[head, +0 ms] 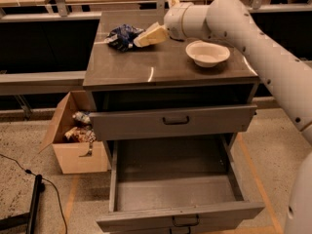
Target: Place blue chip bag into middle drawer
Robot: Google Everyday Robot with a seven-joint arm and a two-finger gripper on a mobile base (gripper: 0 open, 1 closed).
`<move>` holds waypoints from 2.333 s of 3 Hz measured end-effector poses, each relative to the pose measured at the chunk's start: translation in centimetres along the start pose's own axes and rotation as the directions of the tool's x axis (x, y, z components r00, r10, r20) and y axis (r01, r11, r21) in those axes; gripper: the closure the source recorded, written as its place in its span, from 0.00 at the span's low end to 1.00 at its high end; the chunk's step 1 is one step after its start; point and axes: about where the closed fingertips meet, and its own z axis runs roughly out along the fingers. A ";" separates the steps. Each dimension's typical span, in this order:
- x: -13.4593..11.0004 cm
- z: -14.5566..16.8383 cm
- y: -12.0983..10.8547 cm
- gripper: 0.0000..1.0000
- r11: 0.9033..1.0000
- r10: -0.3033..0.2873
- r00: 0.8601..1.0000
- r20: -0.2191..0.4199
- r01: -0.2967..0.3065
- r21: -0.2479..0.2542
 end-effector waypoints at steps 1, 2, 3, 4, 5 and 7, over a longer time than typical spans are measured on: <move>0.4 4.0 1.4 0.00 1.000 0.030 1.000 -0.008 -0.030 -0.010; 0.0 7.3 1.9 0.00 0.999 0.046 0.999 -0.004 -0.046 -0.011; 0.9 9.5 1.8 0.00 0.997 0.074 0.997 -0.018 -0.074 0.006; 3.0 10.9 1.2 0.00 0.995 0.098 0.994 -0.057 -0.096 0.033; 4.8 11.8 0.2 0.00 0.992 0.114 0.990 -0.085 -0.108 0.072; 6.7 12.3 -1.0 0.39 0.983 0.160 0.982 -0.100 -0.149 0.104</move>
Offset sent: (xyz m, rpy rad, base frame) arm 0.0601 0.0944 -0.0238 0.0449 0.0422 -0.0092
